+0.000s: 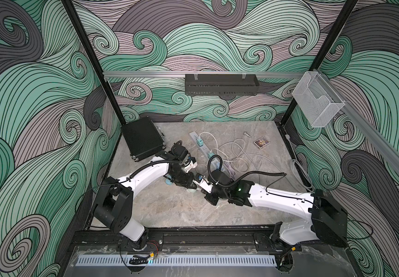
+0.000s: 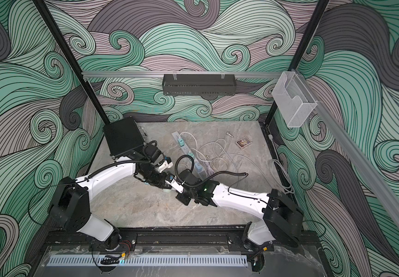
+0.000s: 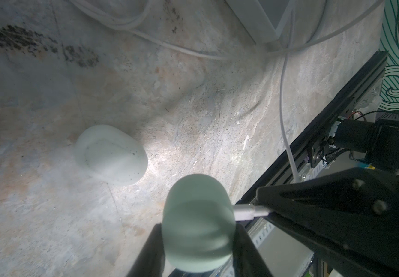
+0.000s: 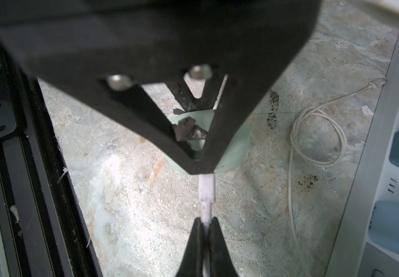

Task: Charge the bluetooth headset
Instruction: Insert the charging cable into the bluetooth headset.

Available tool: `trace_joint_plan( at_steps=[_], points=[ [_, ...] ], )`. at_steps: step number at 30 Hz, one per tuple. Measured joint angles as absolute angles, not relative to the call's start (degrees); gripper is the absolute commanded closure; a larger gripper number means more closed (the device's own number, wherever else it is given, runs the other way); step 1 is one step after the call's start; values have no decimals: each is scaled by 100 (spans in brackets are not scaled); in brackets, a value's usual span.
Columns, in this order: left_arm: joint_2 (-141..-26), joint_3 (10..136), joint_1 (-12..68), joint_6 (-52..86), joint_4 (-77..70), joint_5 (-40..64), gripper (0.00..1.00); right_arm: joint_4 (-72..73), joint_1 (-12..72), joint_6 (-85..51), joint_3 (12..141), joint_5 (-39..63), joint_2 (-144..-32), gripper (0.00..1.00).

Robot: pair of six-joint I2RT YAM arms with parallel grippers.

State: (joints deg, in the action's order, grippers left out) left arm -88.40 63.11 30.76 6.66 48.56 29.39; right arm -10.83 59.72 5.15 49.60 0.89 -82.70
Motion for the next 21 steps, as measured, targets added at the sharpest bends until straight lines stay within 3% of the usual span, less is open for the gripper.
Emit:
trace_joint_plan(
  at_steps=[21],
  points=[
    [-9019, 6375, 2993, 797, 4692, 2941, 91, -928, 5583, 451, 5004, 587, -8475, 100]
  ],
)
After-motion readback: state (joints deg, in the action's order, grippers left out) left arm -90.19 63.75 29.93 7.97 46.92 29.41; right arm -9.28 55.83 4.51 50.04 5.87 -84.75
